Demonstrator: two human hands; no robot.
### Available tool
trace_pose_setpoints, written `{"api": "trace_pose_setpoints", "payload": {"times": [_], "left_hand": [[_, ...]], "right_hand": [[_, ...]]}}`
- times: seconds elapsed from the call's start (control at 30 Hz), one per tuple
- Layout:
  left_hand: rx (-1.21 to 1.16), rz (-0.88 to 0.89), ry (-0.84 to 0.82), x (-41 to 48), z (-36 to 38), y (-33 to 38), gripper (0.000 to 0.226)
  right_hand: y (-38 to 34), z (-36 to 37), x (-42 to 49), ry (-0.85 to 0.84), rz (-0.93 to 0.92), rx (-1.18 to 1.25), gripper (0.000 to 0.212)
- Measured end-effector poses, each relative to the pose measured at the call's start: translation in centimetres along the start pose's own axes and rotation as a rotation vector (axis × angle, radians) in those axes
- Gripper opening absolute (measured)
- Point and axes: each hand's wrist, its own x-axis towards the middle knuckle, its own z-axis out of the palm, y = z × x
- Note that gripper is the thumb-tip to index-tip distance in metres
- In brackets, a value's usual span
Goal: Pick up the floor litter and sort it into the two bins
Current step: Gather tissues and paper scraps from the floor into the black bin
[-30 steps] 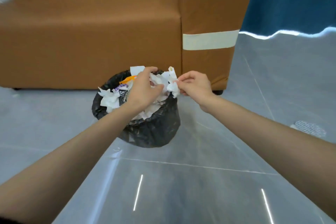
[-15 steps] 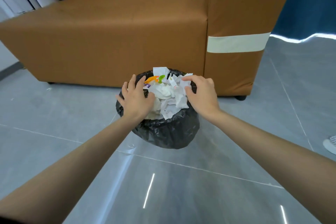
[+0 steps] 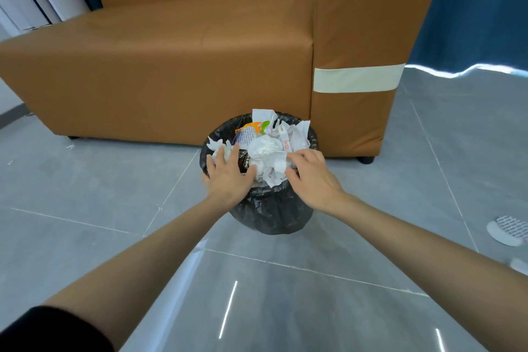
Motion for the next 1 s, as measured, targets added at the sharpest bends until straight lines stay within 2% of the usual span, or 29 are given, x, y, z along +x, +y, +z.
{"api": "trace_pose_setpoints", "payload": {"times": [0.2, 0.5, 0.73, 0.9, 1.0], "left_hand": [[-0.023, 0.137, -0.042, -0.5, 2.6, 4.7, 0.066], [-0.037, 0.529, -0.129, -3.5, 9.4, 16.9, 0.065], [-0.224, 0.668, -0.234, -6.5, 13.5, 24.0, 0.067], [-0.195, 0.662, -0.227, -10.4, 13.8, 26.6, 0.067], [-0.149, 0.748, -0.087, -12.7, 13.6, 27.1, 0.065]], "right_hand": [[3.6, -2.1, -1.1, 0.129, 0.161, -0.001, 0.039], [12.8, -8.6, -7.1, 0.415, 0.424, -0.007, 0.039], [18.0, -13.4, -11.7, 0.522, 0.563, -0.002, 0.04], [19.6, -15.4, -14.9, 0.621, 0.589, -0.038, 0.044], [20.3, -16.2, -16.9, 0.654, 0.59, -0.099, 0.047]]}}
